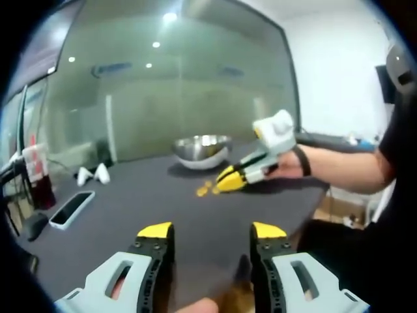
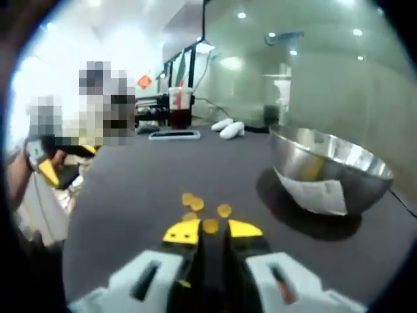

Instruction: Pick up the QQ candy scattered on the table and place it into the stainless steel bowl on the table

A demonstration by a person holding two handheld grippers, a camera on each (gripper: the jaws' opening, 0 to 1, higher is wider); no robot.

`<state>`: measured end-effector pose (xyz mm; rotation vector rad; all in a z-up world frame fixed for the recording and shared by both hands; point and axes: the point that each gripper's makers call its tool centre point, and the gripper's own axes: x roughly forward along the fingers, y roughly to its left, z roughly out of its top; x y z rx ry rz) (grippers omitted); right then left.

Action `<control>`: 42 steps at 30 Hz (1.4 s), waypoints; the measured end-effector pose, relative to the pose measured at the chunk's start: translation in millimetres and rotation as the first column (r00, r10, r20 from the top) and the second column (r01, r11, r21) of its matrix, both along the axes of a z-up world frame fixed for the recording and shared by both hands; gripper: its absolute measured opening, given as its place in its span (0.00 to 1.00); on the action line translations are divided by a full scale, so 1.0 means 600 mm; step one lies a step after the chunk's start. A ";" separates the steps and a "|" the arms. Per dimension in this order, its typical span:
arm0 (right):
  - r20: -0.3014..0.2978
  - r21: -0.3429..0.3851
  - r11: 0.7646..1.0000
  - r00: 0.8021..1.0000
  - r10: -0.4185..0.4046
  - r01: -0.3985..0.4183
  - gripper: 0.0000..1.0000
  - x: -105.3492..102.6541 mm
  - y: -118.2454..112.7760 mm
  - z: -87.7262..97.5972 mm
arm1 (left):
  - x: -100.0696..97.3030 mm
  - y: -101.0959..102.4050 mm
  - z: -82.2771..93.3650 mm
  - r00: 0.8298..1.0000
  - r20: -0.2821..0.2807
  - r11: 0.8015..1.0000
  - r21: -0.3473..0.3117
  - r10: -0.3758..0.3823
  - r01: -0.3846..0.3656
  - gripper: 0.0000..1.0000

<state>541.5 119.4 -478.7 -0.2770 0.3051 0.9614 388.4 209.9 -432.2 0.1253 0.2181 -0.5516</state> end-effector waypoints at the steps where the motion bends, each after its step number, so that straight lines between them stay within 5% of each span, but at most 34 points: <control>1: -0.010 0.003 1.000 1.000 0.002 -0.002 0.13 0.000 0.000 -0.001 | 0.000 0.002 0.001 1.000 0.001 1.000 -0.001 0.003 -0.003 0.48; 13: -0.002 0.012 1.000 1.000 -0.008 0.008 0.09 0.003 -0.004 0.004 | 0.001 0.004 0.000 1.000 0.001 1.000 -0.004 0.004 -0.004 0.48; 16: -0.016 0.077 0.996 0.999 -0.033 0.034 0.09 0.000 -0.013 0.026 | 0.001 0.004 0.001 1.000 0.002 1.000 -0.004 0.004 -0.004 0.48; 21: 0.095 0.126 0.987 0.990 -0.108 0.096 0.09 0.012 -0.043 0.091 | 0.001 0.002 -0.002 1.000 0.000 1.000 0.003 -0.003 0.003 0.48; 26: 0.141 0.185 0.971 0.974 -0.180 0.152 0.09 0.034 -0.076 0.143 | 0.004 0.009 0.008 1.000 0.012 1.000 0.000 0.009 -0.009 0.48; 42: 0.186 0.277 0.917 0.921 -0.343 0.286 0.09 0.127 -0.126 0.225 | -0.003 0.006 0.010 1.000 0.013 1.000 0.017 0.002 -0.002 0.48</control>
